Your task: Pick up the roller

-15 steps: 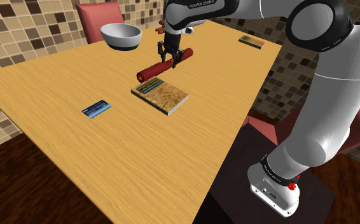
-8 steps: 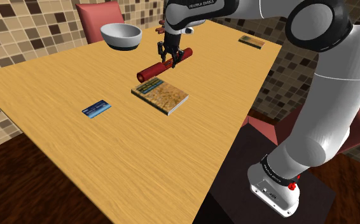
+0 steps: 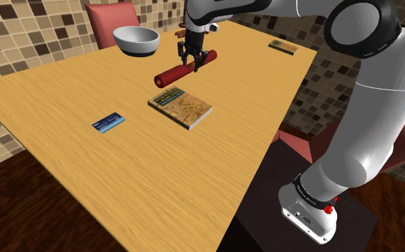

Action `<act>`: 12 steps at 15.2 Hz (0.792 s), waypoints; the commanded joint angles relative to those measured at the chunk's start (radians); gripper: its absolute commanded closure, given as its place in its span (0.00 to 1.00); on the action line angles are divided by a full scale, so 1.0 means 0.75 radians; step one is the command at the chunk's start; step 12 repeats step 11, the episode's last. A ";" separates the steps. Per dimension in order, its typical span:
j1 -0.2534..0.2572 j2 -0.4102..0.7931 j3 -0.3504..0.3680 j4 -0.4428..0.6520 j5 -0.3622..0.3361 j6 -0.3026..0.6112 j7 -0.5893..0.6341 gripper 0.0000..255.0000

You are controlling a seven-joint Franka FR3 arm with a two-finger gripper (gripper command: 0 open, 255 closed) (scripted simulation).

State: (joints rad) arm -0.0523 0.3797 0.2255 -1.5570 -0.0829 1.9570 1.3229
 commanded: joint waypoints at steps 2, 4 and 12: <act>-0.001 -0.009 0.001 0.044 0.003 -0.052 -0.004 1.00; 0.000 -0.014 0.002 0.073 0.005 -0.086 -0.005 1.00; 0.003 -0.021 0.004 0.156 0.007 -0.175 -0.008 1.00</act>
